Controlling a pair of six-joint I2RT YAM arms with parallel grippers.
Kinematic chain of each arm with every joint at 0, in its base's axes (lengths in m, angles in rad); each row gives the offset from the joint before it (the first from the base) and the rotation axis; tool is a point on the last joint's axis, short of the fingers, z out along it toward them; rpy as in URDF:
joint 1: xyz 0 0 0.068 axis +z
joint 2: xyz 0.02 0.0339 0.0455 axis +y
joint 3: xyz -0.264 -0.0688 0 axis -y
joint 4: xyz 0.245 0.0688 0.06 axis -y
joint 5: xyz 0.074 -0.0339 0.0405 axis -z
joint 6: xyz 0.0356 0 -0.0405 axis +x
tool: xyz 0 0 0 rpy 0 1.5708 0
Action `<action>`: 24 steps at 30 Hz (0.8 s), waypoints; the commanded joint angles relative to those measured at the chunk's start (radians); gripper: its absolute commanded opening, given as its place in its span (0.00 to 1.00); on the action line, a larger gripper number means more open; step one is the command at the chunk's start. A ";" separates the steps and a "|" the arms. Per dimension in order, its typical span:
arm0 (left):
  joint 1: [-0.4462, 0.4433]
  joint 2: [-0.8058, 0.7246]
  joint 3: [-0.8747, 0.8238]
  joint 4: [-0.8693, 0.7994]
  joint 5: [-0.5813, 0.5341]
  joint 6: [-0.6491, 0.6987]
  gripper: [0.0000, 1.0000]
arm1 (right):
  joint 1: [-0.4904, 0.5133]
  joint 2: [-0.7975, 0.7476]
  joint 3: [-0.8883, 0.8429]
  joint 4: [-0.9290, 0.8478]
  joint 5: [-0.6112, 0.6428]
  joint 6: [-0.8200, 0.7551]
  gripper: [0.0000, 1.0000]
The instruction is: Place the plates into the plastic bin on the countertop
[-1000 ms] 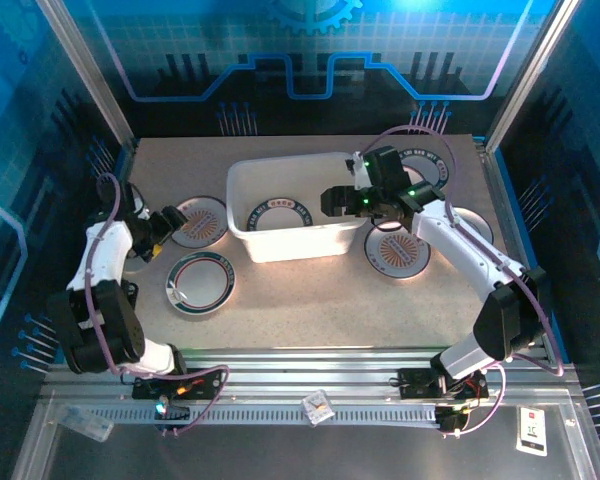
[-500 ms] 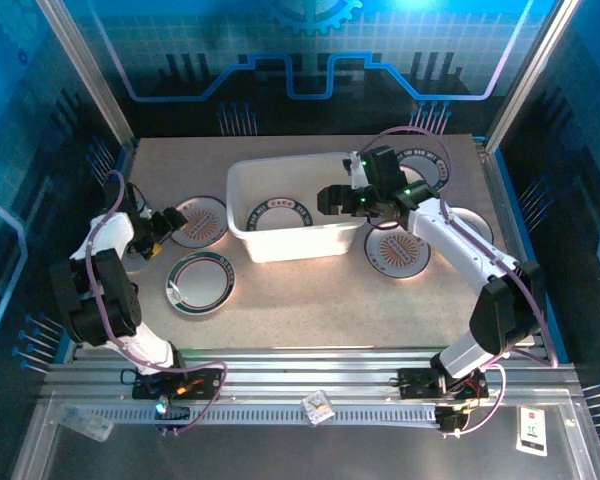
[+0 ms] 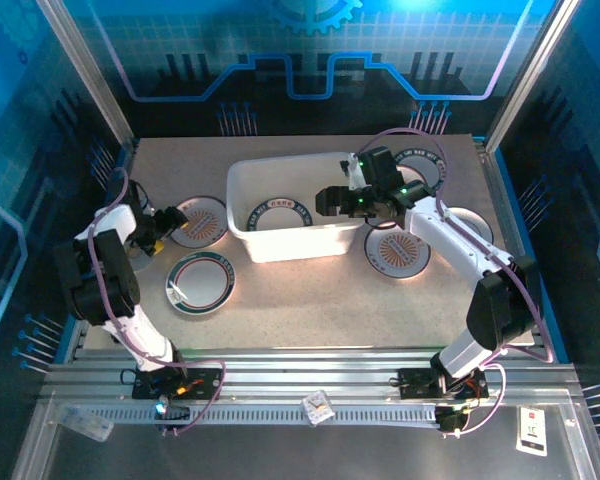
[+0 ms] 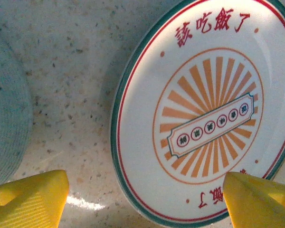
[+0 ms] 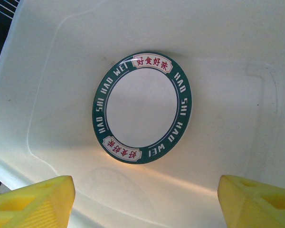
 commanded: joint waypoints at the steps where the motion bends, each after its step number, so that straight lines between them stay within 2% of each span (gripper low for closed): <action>1: 0.001 0.035 0.042 0.027 0.036 -0.010 0.85 | -0.009 -0.011 0.026 -0.018 0.011 0.001 0.80; 16: -0.006 0.146 0.074 0.075 0.079 -0.044 0.75 | -0.004 -0.010 0.032 -0.043 0.039 0.022 0.79; 24: -0.017 0.172 0.065 0.093 0.089 -0.057 0.60 | 0.009 -0.036 0.007 -0.054 0.072 0.034 0.79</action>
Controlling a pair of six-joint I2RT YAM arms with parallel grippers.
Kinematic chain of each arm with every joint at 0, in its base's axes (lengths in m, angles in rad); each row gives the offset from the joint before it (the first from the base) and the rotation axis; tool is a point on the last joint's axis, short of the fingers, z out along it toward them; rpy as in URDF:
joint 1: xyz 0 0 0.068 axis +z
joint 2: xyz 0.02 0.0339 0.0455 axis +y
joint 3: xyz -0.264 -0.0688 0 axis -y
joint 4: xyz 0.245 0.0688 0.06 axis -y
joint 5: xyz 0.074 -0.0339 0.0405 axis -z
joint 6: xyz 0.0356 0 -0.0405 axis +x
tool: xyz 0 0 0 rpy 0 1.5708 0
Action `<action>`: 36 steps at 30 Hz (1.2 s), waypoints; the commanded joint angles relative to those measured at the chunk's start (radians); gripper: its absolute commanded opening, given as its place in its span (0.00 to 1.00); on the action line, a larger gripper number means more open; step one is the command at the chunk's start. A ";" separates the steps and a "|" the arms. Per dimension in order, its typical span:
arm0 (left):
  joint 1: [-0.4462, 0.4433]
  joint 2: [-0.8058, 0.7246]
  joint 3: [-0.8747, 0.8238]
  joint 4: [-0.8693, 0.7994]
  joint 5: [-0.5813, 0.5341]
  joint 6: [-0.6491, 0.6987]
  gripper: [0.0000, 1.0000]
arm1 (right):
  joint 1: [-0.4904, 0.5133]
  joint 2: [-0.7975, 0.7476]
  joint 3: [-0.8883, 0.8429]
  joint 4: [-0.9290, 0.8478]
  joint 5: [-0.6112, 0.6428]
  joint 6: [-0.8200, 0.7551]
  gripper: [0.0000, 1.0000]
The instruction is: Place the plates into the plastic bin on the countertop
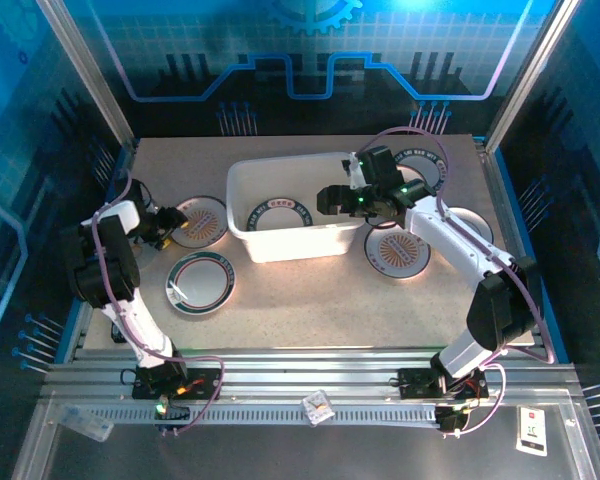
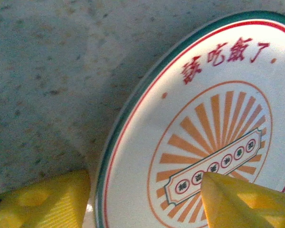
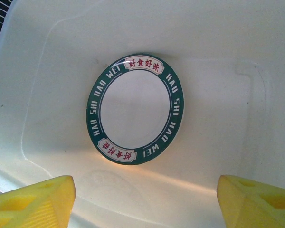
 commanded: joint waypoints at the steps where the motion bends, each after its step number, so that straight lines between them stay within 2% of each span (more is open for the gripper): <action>1: -0.012 0.040 0.012 0.015 0.040 -0.005 0.56 | 0.006 -0.037 -0.011 -0.029 0.033 0.017 0.79; 8: -0.011 0.055 0.004 -0.003 0.016 0.002 0.40 | 0.014 -0.046 -0.016 -0.027 0.043 0.028 0.79; 15: -0.010 0.032 -0.021 0.008 0.002 -0.005 0.29 | 0.026 -0.052 -0.009 -0.034 0.054 0.028 0.79; 26: -0.012 -0.023 -0.038 0.013 0.007 -0.028 0.15 | 0.041 -0.091 -0.039 -0.017 0.064 0.042 0.79; 36: -0.009 -0.123 -0.070 0.016 0.004 -0.048 0.09 | 0.062 -0.119 -0.040 -0.004 0.075 0.048 0.79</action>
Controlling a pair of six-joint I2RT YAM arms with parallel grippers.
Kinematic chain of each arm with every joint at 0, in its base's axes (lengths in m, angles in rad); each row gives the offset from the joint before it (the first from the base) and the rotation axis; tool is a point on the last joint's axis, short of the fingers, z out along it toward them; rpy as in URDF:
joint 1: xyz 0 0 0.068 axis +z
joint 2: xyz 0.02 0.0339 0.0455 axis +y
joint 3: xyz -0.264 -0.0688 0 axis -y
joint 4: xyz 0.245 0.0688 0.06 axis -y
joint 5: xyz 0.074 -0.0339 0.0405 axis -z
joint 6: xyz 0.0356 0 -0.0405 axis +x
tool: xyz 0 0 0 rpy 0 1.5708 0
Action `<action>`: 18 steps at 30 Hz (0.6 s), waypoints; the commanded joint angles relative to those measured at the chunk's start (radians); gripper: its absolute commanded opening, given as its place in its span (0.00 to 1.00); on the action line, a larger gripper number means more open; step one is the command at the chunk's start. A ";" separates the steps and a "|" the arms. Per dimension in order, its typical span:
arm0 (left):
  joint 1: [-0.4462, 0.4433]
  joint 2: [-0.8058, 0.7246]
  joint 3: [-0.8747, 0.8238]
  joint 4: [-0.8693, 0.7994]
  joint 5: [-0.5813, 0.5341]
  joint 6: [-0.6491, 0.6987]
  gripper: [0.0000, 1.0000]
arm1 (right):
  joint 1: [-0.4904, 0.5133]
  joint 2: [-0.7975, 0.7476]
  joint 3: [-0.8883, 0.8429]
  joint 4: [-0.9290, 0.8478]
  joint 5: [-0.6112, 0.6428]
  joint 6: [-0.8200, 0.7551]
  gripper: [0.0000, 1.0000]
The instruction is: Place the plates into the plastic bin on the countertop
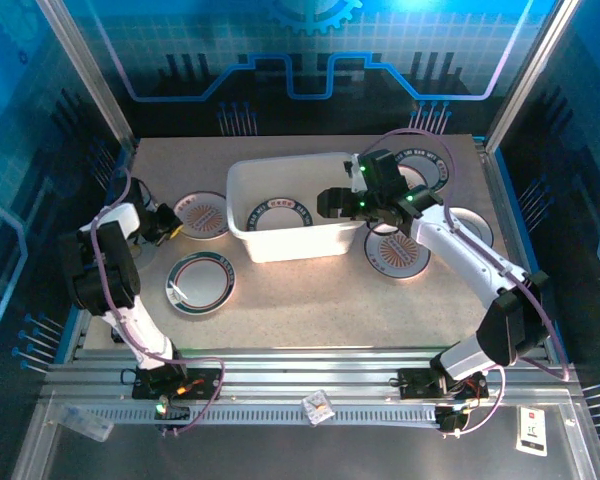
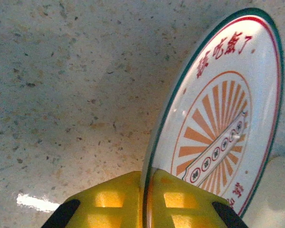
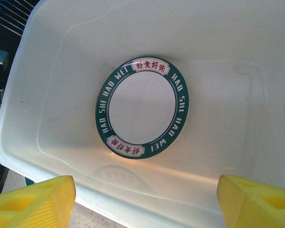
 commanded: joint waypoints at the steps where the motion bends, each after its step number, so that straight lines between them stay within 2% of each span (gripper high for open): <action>1: -0.004 -0.054 -0.030 -0.023 -0.014 -0.015 0.09 | 0.020 -0.035 -0.012 0.011 0.024 0.010 0.79; 12: -0.004 -0.185 -0.064 -0.039 -0.007 -0.032 0.05 | 0.047 -0.125 -0.060 0.018 0.066 0.022 0.79; 18: -0.004 -0.306 -0.069 -0.050 -0.007 -0.053 0.03 | 0.057 -0.184 -0.092 0.021 0.089 0.026 0.79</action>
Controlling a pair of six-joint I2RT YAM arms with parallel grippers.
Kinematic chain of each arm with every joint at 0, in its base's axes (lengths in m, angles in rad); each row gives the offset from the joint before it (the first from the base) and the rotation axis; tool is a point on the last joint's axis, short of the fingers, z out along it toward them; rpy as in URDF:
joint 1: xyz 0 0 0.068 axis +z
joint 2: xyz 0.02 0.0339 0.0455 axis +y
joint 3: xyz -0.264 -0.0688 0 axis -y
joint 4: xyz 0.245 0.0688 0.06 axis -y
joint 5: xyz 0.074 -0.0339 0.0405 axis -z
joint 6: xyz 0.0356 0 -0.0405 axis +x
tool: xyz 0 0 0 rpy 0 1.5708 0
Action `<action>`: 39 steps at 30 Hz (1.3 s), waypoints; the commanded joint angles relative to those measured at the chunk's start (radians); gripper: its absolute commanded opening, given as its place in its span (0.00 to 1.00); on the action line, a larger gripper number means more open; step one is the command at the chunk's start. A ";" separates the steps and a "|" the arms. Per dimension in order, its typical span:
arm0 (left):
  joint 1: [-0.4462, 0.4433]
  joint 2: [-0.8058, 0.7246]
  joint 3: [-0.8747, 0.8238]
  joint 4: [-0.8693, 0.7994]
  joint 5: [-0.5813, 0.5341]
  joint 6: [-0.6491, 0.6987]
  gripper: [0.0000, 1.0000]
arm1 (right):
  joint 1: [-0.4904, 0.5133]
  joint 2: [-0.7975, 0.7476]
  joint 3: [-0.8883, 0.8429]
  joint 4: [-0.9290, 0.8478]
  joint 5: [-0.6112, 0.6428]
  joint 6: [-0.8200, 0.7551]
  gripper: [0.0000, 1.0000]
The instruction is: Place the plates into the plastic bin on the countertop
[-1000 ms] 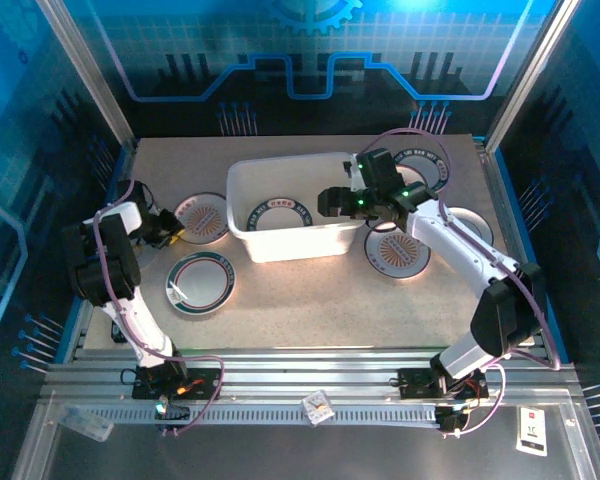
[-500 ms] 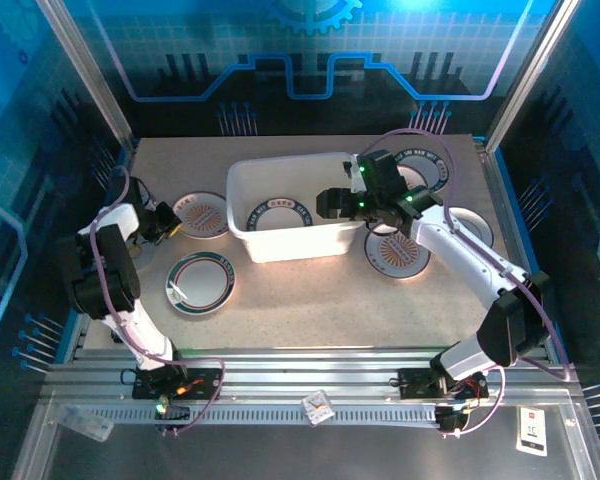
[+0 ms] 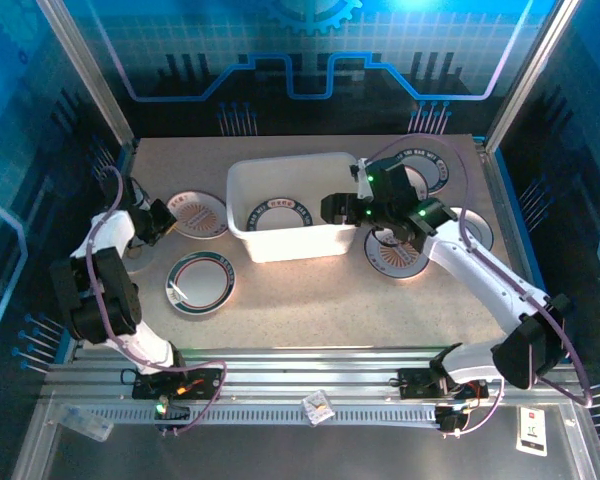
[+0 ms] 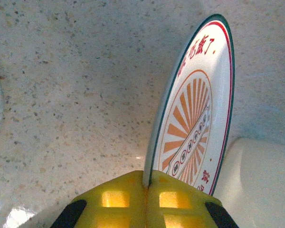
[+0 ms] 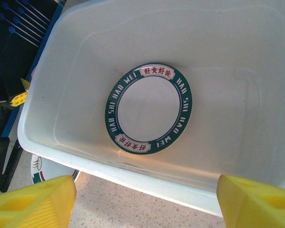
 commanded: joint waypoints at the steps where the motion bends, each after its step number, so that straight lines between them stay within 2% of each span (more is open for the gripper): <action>1: -0.006 -0.102 0.003 -0.015 0.009 -0.029 0.02 | 0.018 -0.047 -0.027 0.015 0.028 0.012 0.79; 9: -0.005 -0.258 0.018 -0.005 0.032 -0.087 0.02 | 0.016 -0.058 -0.036 0.018 0.020 0.020 0.79; 14: -0.005 -0.281 0.116 -0.030 0.129 -0.114 0.02 | 0.016 -0.045 -0.040 0.039 -0.014 0.032 0.79; 21: -0.021 -0.342 0.182 -0.024 0.209 -0.165 0.03 | 0.015 -0.027 -0.032 0.054 -0.048 0.042 0.79; 29: -0.107 -0.377 0.226 -0.013 0.305 -0.196 0.03 | 0.009 0.032 0.090 0.063 -0.174 0.024 0.80; 33: -0.192 -0.385 0.233 -0.011 0.305 -0.206 0.03 | 0.008 0.066 0.146 0.092 -0.258 0.029 0.82; 39: -0.309 -0.387 0.232 0.023 0.304 -0.251 0.03 | -0.005 0.083 0.163 0.147 -0.308 0.075 0.82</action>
